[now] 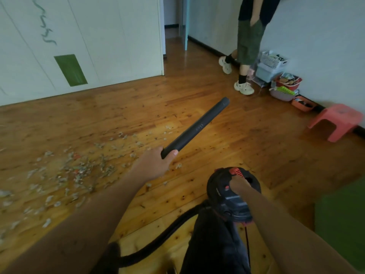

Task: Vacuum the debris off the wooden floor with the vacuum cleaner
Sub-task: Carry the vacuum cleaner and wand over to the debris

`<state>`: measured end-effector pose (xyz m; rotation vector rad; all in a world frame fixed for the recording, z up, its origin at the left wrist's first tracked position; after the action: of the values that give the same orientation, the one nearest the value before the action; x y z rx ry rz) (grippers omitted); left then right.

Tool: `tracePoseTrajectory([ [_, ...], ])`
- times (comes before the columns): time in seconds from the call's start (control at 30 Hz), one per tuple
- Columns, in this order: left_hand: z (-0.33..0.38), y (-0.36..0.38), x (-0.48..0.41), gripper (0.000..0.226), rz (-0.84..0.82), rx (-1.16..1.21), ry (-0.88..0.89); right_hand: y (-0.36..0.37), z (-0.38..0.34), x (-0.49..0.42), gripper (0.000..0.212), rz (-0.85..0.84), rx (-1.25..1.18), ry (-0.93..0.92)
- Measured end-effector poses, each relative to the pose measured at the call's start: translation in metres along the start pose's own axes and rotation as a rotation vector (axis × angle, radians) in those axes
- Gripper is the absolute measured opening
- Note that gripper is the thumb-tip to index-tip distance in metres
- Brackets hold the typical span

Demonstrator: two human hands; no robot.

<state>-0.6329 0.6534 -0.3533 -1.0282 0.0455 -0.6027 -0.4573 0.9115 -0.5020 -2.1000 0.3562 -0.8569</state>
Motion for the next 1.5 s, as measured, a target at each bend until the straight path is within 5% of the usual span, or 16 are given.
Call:
tracePoseTrajectory([
  [0.07, 0.001, 0.006, 0.005, 0.051, 0.003, -0.005, -0.020, 0.007, 0.023, 0.002, 0.036, 0.039, -0.292, 0.094],
  [0.47, 0.018, 0.039, 0.006, 0.055, 0.080, -0.100, 0.054, 0.055, 0.055, -0.002, 0.061, -0.217, 0.019, -0.006],
  [0.57, 0.022, 0.046, 0.011, 0.069, 0.048, -0.103, 0.055, 0.055, 0.051, 0.003, 0.068, -0.198, -0.010, -0.033],
  [0.67, 0.033, 0.036, 0.013, 0.054, 0.061, -0.082, 0.071, 0.043, 0.039, 0.004, 0.072, -0.133, -0.054, -0.080],
  [1.17, 0.041, 0.037, 0.004, 0.052, 0.149, -0.107, 0.145, 0.066, 0.037, -0.015, 0.071, -0.214, -0.059, -0.055],
  [1.5, 0.037, 0.068, -0.029, 0.051, 0.074, -0.047, 0.042, 0.072, 0.040, -0.037, 0.049, -0.281, 0.253, -0.123],
])
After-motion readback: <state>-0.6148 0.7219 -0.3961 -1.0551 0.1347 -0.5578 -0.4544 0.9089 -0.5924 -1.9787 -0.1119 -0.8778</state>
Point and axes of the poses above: each hand's wrist, its own x-axis away from the middle knuckle, its own y-axis out of the palm, z = x × y, the point moved 9 cm from there along -x, towards the middle knuckle, and after that the axes turned 10 degrees about -y, right-handed, at the moved point
